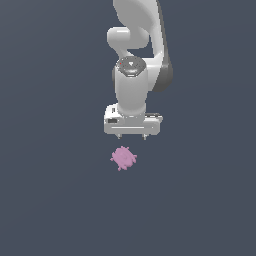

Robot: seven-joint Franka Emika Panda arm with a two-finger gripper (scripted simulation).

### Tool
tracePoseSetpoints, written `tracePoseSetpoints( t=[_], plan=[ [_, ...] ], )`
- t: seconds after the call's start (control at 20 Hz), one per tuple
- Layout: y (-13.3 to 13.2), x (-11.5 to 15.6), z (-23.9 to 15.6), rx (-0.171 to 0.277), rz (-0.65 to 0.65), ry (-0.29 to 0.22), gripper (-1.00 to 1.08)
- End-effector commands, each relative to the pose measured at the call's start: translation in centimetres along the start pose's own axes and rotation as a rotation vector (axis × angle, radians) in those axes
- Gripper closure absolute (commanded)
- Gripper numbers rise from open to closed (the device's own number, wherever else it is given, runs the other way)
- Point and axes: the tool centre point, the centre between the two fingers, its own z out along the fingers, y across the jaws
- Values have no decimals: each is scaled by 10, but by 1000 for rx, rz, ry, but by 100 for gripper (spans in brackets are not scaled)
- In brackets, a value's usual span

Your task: Pick up the object and move it to a goal position.

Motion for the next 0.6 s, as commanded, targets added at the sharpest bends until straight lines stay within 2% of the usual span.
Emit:
tracePoseSetpoints(
  t=[0.0,0.55],
  plan=[
    [0,0,0,0,0,0,-100],
    [-8,-1,-4,-5,-40,0,-100]
  ],
)
